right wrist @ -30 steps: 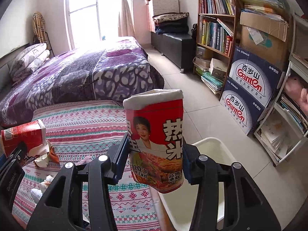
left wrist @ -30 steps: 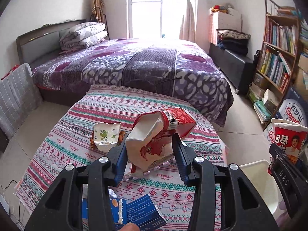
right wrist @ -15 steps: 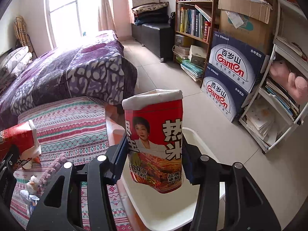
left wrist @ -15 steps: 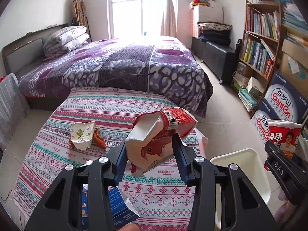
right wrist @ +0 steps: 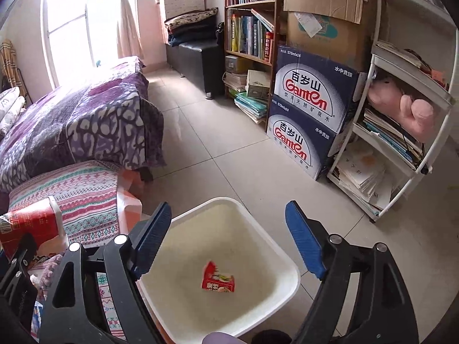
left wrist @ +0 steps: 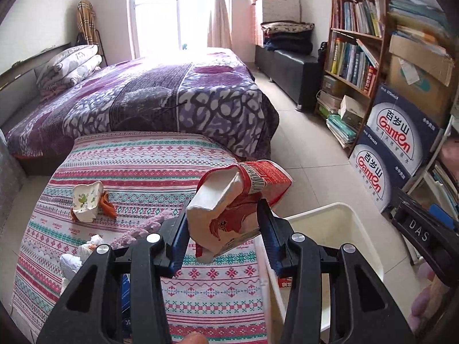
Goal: Collect trash
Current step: 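Drop the noodle cup into the white bin with the right tool while the left tool drops the wrapper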
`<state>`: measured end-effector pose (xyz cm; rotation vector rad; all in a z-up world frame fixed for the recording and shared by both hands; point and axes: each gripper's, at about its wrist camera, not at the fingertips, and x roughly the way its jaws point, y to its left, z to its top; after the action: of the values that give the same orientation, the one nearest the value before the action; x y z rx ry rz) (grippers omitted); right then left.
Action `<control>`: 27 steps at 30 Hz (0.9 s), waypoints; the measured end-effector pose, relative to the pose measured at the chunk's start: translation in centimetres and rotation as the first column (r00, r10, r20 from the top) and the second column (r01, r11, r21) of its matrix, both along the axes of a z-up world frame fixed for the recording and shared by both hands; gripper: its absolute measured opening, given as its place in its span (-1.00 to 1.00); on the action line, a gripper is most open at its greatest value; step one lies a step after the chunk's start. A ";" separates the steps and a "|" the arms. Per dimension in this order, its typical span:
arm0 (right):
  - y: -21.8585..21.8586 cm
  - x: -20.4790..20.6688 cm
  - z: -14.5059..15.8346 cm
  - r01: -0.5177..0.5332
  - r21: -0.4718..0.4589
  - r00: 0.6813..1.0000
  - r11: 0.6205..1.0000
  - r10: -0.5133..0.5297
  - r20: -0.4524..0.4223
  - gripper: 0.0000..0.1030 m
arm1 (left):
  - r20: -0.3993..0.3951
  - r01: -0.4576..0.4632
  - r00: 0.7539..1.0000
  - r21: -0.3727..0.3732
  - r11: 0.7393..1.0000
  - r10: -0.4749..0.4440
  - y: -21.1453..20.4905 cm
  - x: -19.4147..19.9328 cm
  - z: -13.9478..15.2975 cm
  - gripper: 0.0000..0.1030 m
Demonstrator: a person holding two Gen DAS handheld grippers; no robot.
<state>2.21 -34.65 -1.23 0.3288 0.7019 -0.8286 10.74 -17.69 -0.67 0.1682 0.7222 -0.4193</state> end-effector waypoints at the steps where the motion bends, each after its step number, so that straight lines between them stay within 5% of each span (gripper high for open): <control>1: -0.3 -0.2 0.0 0.009 0.003 1.000 1.000 -0.009 0.002 0.52 | 0.000 0.007 1.000 0.001 1.000 -0.007 -0.4 -0.2 0.0 -0.12; 18: -5.4 -5.0 0.0 0.168 0.050 0.985 0.984 -0.170 0.027 0.68 | -0.090 0.138 0.986 -0.033 0.990 -0.140 -5.3 -2.7 -1.0 0.00; 23: -5.7 -5.8 0.2 0.197 0.032 0.980 0.980 -0.198 0.037 0.77 | -0.104 0.184 0.976 -0.079 0.980 -0.192 -5.7 -3.2 -0.7 0.36; 27: -5.3 -6.1 0.4 0.203 0.004 0.978 0.979 -0.203 0.040 0.85 | -0.103 0.206 0.971 -0.086 0.975 -0.215 -5.6 -3.4 -0.5 0.38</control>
<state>-3.87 -39.93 -0.83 0.4210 0.6373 -1.0128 7.33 -23.31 -1.18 0.1527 0.8006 -0.6618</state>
